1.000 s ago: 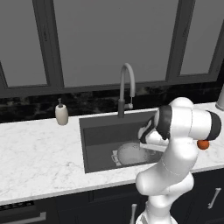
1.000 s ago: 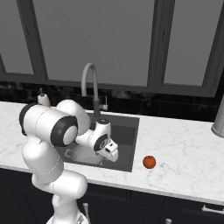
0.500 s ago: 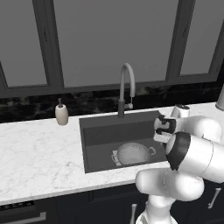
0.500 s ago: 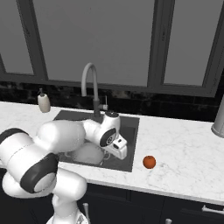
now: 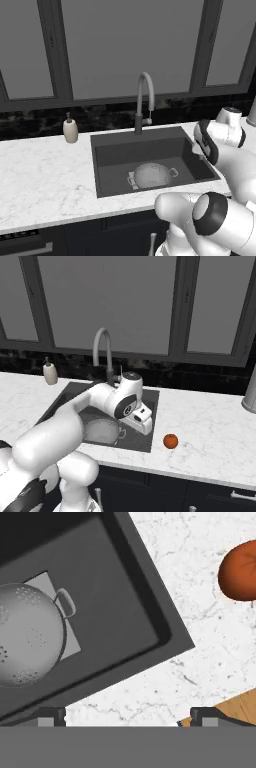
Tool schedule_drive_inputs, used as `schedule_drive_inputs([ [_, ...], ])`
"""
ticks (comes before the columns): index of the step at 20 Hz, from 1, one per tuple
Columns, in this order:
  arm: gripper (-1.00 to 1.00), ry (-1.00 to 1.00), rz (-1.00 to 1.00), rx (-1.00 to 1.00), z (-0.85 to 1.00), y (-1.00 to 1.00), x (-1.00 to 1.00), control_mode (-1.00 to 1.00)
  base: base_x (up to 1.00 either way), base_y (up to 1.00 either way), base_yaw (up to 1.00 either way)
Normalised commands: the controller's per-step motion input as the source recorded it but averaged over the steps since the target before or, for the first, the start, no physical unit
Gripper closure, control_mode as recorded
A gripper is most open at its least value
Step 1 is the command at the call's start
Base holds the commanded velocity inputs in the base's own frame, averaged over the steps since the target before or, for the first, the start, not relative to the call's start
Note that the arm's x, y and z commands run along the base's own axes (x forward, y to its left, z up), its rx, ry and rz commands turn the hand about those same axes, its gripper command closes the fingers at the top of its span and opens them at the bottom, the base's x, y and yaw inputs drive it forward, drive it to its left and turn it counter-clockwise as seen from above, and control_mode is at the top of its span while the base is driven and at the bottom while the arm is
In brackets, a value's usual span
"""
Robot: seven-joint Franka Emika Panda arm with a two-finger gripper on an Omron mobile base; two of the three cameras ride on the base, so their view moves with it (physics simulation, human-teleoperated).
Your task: Put the colander in the sink, put the orange in the colander, and turn on the sink faucet and pour water over the colander.
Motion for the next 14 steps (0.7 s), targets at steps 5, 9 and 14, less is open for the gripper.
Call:
schedule_drive_inputs([
  [5,-1.00,-0.08,0.00,0.00,0.51,-0.67,-0.42,-1.00,0.00,0.00,0.00],
  [9,-1.00,-0.07,0.00,0.00,0.08,-0.64,0.01,-1.00,0.00,0.00,0.00],
  [14,-1.00,-0.03,0.00,0.01,0.01,-0.58,0.30,-1.00,0.00,0.00,0.00],
])
